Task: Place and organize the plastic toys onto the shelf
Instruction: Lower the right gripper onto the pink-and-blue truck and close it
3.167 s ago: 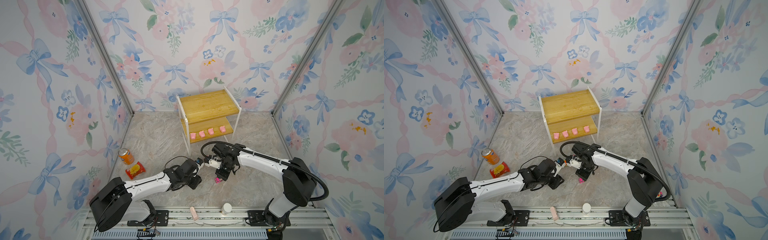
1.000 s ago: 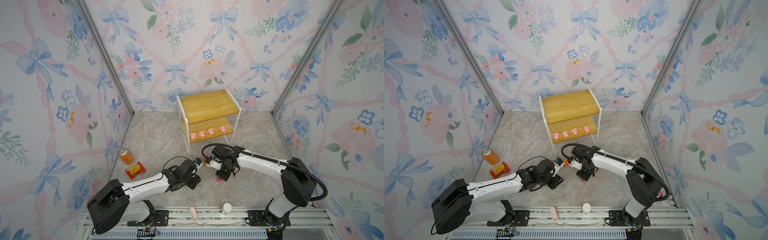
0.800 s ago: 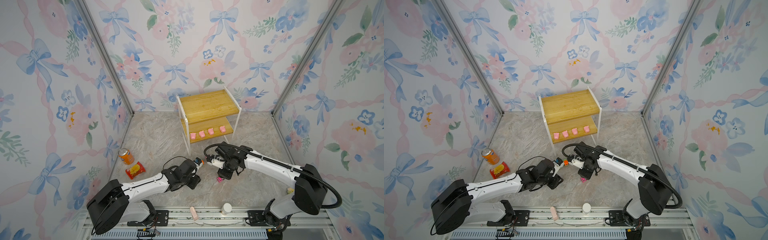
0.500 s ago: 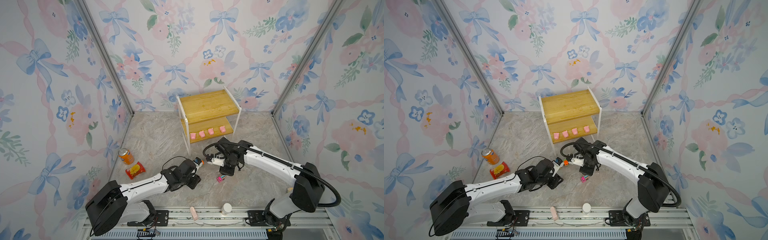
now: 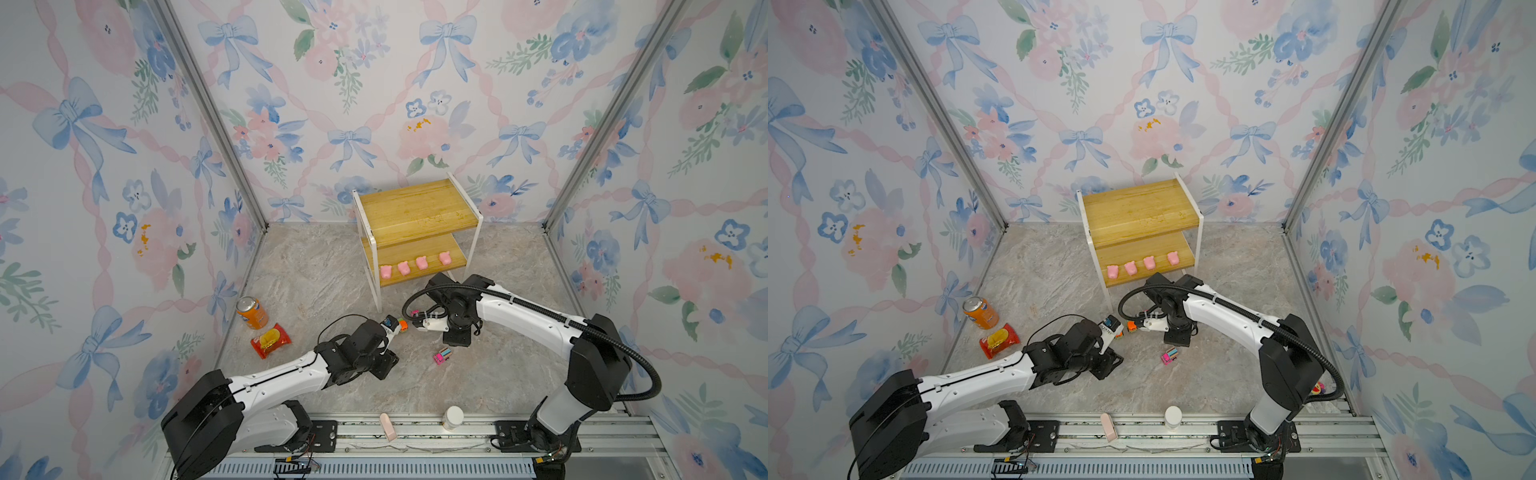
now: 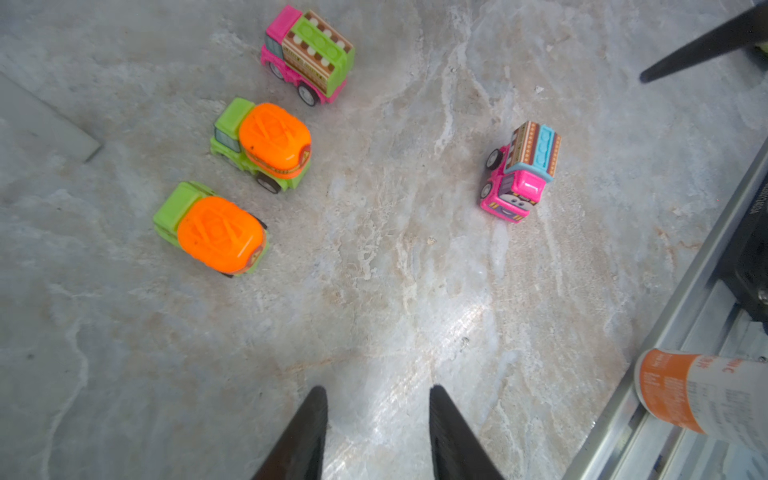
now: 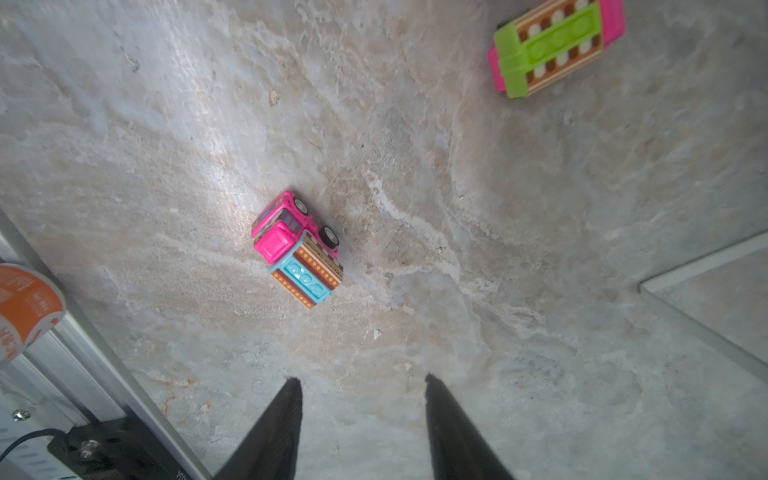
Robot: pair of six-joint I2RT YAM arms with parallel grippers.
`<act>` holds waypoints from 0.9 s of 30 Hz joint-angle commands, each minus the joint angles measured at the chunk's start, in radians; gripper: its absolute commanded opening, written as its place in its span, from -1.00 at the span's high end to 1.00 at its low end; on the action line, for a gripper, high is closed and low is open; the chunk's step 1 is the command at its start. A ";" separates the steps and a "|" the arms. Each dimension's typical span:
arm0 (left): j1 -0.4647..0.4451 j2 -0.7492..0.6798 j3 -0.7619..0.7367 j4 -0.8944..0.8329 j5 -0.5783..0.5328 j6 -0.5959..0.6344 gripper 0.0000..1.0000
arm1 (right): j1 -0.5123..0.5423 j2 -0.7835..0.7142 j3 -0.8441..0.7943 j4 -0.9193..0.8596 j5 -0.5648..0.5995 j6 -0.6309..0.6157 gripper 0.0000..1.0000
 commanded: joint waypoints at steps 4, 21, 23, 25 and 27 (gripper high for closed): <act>0.005 -0.004 -0.015 -0.008 -0.013 -0.016 0.17 | 0.049 0.003 -0.059 0.016 0.042 -0.068 -0.03; 0.009 -0.010 -0.024 -0.006 -0.022 -0.022 0.16 | 0.117 0.035 -0.129 0.166 0.065 -0.192 -0.01; 0.009 -0.009 -0.024 -0.006 -0.022 -0.022 0.16 | 0.118 0.046 -0.119 0.161 0.051 -0.193 -0.01; 0.011 -0.010 -0.024 -0.006 -0.023 -0.022 0.16 | 0.116 0.056 -0.113 0.155 0.038 -0.192 -0.01; 0.011 -0.011 -0.027 -0.005 -0.025 -0.023 0.16 | 0.117 0.063 -0.110 0.151 0.030 -0.191 0.00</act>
